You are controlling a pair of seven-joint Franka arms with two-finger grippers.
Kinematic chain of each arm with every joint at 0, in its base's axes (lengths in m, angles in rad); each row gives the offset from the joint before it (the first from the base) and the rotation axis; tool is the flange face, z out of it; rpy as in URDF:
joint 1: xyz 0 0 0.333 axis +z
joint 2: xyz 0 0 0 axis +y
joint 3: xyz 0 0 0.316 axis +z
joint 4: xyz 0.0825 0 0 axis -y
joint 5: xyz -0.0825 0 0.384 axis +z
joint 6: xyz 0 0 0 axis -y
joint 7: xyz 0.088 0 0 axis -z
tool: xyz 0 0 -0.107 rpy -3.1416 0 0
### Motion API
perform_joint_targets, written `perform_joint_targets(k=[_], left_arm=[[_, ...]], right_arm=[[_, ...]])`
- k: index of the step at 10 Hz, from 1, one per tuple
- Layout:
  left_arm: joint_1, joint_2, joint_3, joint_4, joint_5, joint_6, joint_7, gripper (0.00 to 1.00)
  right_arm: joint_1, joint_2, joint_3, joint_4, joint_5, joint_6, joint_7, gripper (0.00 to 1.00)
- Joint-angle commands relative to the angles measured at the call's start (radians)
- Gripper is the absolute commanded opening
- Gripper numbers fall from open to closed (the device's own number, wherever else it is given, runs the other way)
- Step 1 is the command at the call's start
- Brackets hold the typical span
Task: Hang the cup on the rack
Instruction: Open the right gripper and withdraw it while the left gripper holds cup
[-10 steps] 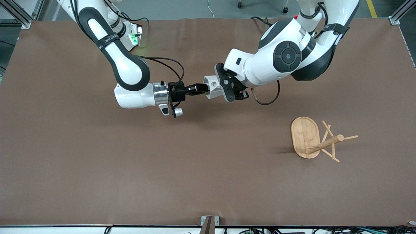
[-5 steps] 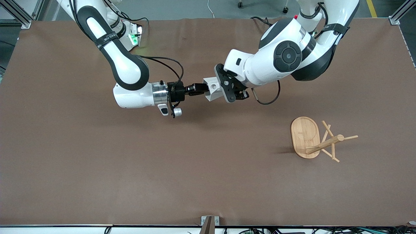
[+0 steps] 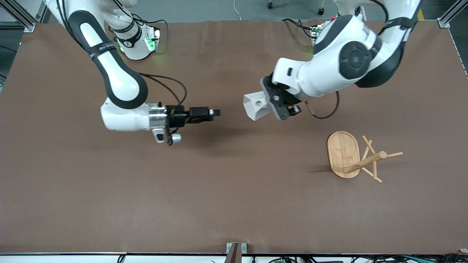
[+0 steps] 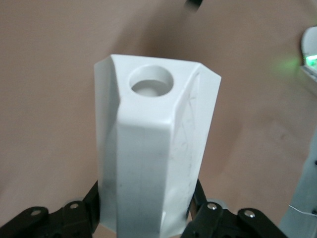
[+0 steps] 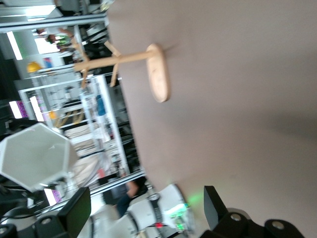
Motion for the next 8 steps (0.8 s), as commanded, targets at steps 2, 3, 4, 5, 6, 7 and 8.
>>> perform_joint_targets(k=[2,3,4,5,6,7,8], left_arm=[[-0.009,-0.208,0.158,-0.228,-0.018,0.021,-0.004,0.0],[-0.009,-0.242,0.199,-0.276,-0.016,0.035,-0.016,0.0],[-0.008,-0.269,0.242,-0.331,-0.013,0.078,-0.017,0.0],[-0.008,-0.304,0.26,-0.403,-0.007,0.134,-0.006,0.0],[-0.005,-0.347,0.282,-0.49,-0.005,0.212,0.006,0.0],[-0.006,-0.369,0.313,-0.553,-0.005,0.26,0.028,0.0],[-0.002,-0.369,0.318,-0.601,-0.005,0.289,0.067,0.0]], right_arm=[[-0.084,-0.146,-0.065,-0.022,-0.433,-0.018,0.345,1.0],[-0.086,-0.183,-0.111,-0.027,-0.55,-0.033,0.43,1.0],[-0.086,-0.219,-0.171,-0.025,-0.701,-0.051,0.441,1.0],[-0.086,-0.252,-0.237,-0.021,-0.801,-0.056,0.446,1.0],[-0.089,-0.273,-0.295,-0.013,-0.842,-0.058,0.431,1.0],[-0.086,-0.275,-0.343,0.016,-0.935,-0.088,0.414,1.0],[-0.089,-0.28,-0.352,0.069,-1.066,-0.131,0.406,1.0]])
